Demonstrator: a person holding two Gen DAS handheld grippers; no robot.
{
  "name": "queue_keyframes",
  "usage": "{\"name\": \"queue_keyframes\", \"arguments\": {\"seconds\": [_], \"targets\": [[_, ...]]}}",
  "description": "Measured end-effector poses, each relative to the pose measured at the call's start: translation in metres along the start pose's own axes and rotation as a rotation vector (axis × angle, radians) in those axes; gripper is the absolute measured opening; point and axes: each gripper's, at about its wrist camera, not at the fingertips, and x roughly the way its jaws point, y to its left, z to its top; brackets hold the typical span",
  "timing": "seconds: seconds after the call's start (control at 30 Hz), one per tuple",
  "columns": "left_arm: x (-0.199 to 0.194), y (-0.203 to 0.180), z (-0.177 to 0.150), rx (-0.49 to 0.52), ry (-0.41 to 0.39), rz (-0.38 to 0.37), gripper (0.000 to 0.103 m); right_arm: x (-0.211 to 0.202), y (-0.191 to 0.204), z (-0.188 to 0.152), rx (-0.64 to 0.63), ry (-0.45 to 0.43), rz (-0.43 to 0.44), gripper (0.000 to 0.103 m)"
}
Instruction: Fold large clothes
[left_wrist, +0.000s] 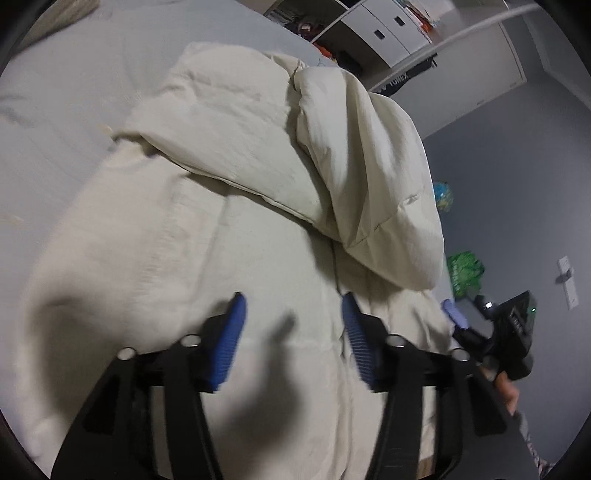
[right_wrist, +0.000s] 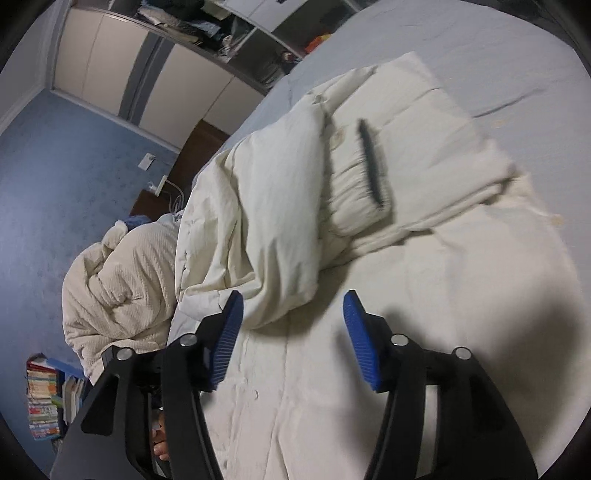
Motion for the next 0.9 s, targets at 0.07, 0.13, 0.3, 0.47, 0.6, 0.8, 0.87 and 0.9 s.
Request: {"name": "queue_keyframes", "arguments": {"seconds": [0.07, 0.13, 0.3, 0.47, 0.6, 0.8, 0.87, 0.9], "targets": [[-0.013, 0.002, -0.001, 0.006, 0.003, 0.016, 0.066, -0.015, -0.003, -0.001, 0.003, -0.004, -0.007, 0.061], [-0.025, 0.005, -0.004, 0.008, -0.002, 0.038, 0.072, -0.03, -0.008, -0.002, 0.007, 0.0, -0.022, 0.065], [-0.055, 0.022, -0.004, -0.006, -0.003, 0.109, 0.079, -0.066, -0.03, -0.01, 0.067, 0.015, -0.026, 0.067], [-0.077, 0.037, -0.008, -0.02, 0.007, 0.179, 0.079, -0.095, -0.038, -0.012, 0.073, 0.002, -0.047, 0.068], [-0.09, 0.046, -0.012, -0.022, 0.034, 0.224, 0.082, -0.112, -0.044, -0.016, 0.029, 0.01, -0.135, 0.069], [-0.084, 0.061, -0.011, -0.054, 0.117, 0.282, 0.087, -0.127, -0.075, -0.023, 0.058, 0.03, -0.227, 0.069], [-0.074, 0.071, -0.01, -0.104, 0.177, 0.284, 0.088, -0.126, -0.084, -0.024, 0.082, 0.056, -0.222, 0.069], [-0.069, 0.076, -0.01, -0.129, 0.206, 0.288, 0.088, -0.124, -0.086, -0.025, 0.09, 0.072, -0.209, 0.069]]}}
